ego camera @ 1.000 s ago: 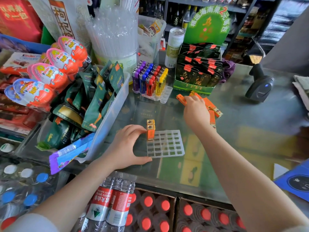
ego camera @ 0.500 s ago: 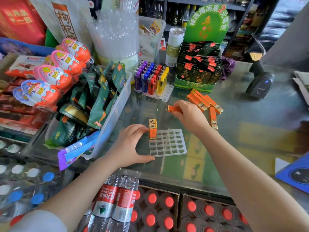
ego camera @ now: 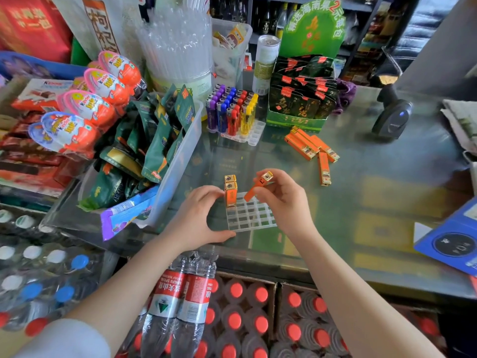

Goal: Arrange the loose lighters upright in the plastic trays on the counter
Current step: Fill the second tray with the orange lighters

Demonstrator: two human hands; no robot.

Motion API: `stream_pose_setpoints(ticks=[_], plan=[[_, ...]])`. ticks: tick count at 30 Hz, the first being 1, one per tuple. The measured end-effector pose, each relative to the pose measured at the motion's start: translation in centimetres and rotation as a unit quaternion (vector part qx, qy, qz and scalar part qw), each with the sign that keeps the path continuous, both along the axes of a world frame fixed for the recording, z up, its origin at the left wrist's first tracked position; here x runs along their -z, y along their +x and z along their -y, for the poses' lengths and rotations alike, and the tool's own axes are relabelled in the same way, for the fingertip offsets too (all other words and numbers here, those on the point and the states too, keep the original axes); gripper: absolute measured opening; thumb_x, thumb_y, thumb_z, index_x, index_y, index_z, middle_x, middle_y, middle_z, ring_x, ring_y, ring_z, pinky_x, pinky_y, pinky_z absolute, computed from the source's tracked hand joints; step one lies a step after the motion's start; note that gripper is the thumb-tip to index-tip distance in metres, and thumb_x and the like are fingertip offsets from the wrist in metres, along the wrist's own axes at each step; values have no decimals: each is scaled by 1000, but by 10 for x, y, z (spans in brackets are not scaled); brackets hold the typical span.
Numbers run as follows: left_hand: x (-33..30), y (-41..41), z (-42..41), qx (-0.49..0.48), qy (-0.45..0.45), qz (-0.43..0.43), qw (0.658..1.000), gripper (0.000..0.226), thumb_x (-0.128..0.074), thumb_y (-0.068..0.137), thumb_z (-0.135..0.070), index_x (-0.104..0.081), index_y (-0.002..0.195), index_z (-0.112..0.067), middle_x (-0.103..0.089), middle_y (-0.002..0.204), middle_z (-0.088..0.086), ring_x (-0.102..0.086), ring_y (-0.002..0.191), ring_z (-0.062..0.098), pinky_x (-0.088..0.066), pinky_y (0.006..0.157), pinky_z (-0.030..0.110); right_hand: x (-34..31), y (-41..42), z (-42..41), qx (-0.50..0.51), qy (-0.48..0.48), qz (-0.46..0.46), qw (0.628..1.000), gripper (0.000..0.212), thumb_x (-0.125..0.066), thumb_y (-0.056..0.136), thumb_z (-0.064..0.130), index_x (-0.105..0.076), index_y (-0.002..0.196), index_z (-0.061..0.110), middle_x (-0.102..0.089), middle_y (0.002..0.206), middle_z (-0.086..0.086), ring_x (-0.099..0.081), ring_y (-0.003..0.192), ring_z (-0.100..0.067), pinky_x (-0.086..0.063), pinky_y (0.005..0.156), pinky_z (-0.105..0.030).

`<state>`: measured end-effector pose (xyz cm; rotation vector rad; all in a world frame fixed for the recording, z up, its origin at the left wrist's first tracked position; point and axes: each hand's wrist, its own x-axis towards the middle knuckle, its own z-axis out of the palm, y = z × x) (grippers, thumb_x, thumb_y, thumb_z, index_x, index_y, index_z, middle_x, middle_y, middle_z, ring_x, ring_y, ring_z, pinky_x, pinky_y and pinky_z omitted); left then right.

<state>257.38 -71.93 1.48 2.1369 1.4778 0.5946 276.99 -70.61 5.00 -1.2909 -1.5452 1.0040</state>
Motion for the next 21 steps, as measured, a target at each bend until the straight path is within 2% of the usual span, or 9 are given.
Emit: stream_pose_setpoints(ticks=[2,7,11,15,18,21], plan=[[0,0,0,1,-1,8,1000,84,-59,55,-65,-49,123,-18,-45,124,-5,-33,114,2,-26,100,23,-1,-3,-2,8,0,15,1000,19,-64,81,7,-57,93,19,-65,64,18,-61,63,-3,-55,71,-30],[0,-1,0,4,-12,2,1000,81,-71,58,-57,-47,125,-19,-44,126,-6,-33,116,3,-27,102,24,-4,-10,-10,-15,14,53,998,17,-66,81,11,-56,92,18,-64,69,8,-63,61,-8,-55,67,-24],[-1,-1,-1,3,-11,1,1000,83,-60,55,-65,-48,124,-20,-44,124,-6,-32,115,1,-26,100,22,-6,-10,-19,-70,53,95,992,12,-61,84,4,-61,95,9,-63,70,2,-63,61,-1,-54,64,-15],[-2,-1,-1,3,-11,-6,1000,84,-59,55,-65,-47,125,-20,-44,125,-7,-33,116,2,-27,101,22,-7,-8,-24,-109,94,148,978,10,-58,85,2,-61,94,6,-62,71,2,-62,62,-2,-54,64,-16],[-2,0,-1,3,-9,-4,1000,83,-60,55,-65,-48,124,-20,-43,125,-7,-32,115,0,-26,100,22,-4,-6,-21,-112,104,147,977,12,-60,85,3,-62,96,6,-61,71,3,-62,63,-3,-53,63,-15],[-4,0,-1,2,-12,-1,1000,81,-65,57,-61,-47,124,-20,-42,126,-8,-32,117,2,-27,102,23,1,-3,-18,-97,86,121,984,14,-61,83,3,-64,96,8,-60,67,12,-61,62,2,-50,63,-11]])
